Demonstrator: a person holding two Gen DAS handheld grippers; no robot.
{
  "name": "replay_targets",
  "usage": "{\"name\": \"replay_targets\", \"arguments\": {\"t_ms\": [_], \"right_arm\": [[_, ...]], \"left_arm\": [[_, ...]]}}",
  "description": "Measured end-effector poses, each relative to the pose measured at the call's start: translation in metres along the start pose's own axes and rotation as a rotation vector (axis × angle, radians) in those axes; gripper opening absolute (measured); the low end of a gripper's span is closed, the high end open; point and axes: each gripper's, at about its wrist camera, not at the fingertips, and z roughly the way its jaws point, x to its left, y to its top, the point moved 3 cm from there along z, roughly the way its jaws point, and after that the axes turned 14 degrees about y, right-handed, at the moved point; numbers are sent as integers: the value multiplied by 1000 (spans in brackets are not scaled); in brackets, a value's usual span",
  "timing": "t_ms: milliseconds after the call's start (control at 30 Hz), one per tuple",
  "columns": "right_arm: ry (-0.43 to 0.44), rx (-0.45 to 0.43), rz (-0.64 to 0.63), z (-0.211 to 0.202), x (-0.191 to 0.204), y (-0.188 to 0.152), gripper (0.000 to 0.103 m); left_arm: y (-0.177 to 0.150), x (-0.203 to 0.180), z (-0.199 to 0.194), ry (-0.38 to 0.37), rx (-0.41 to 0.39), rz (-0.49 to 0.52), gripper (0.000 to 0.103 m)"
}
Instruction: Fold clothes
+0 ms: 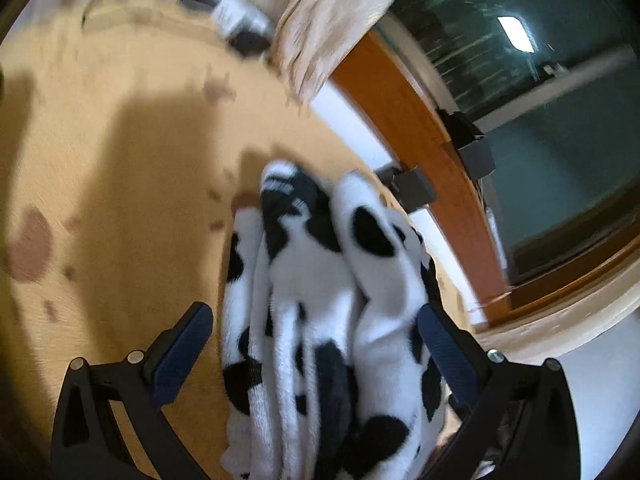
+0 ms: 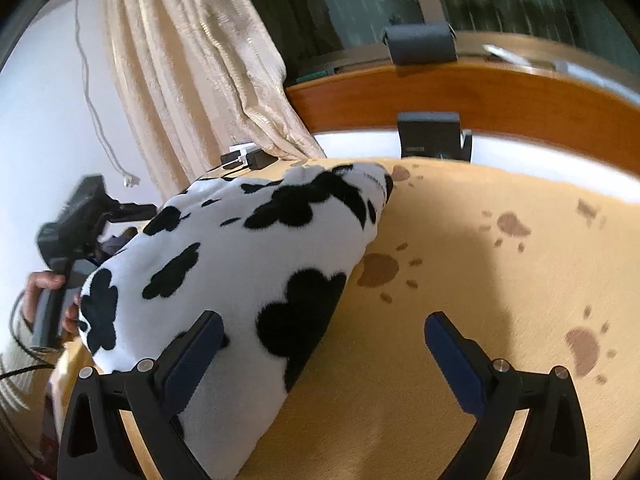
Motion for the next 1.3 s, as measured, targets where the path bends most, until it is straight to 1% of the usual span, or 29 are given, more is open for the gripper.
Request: {"name": "replay_targets", "arguments": {"t_ms": [67, 167, 200, 233, 333, 433, 500, 633, 700, 800, 933, 1033, 1300], "right_arm": [[-59, 8, -54, 0, 6, 8, 102], [-143, 17, -139, 3, 19, 17, 102], [-158, 17, -159, 4, 23, 19, 102], [-172, 20, -180, 5, 27, 19, 102], [-198, 37, -228, 13, 38, 17, 102], [-229, 52, -263, 19, 45, 11, 102], [-240, 51, -269, 20, 46, 9, 102], [-215, 54, -242, 21, 41, 8, 102], [-197, 55, -226, 22, 37, 6, 102], [-181, 56, -212, 24, 34, 4, 102], [-175, 56, -217, 25, 34, 4, 102], [-174, 57, -224, 26, 34, 2, 102], [-159, 56, -210, 26, 32, 0, 102]], "left_arm": [[-4, -19, -20, 54, -85, 77, 103], [-17, -57, -42, 130, -182, 214, 103], [-21, -65, -44, 133, -187, 246, 103], [-25, -74, -46, 136, -192, 278, 103], [-37, -98, -36, 132, -145, 354, 103], [-46, -104, -15, 211, -107, 389, 103], [-49, -94, 1, 275, -82, 377, 103], [-51, -84, 15, 320, -90, 396, 103], [-55, -86, 17, 348, -105, 433, 103], [-59, -87, 21, 366, -122, 467, 103], [-58, -79, 23, 330, -142, 458, 103], [-64, -77, 21, 325, -175, 481, 103], [-65, -76, 21, 326, -197, 485, 103]]}}
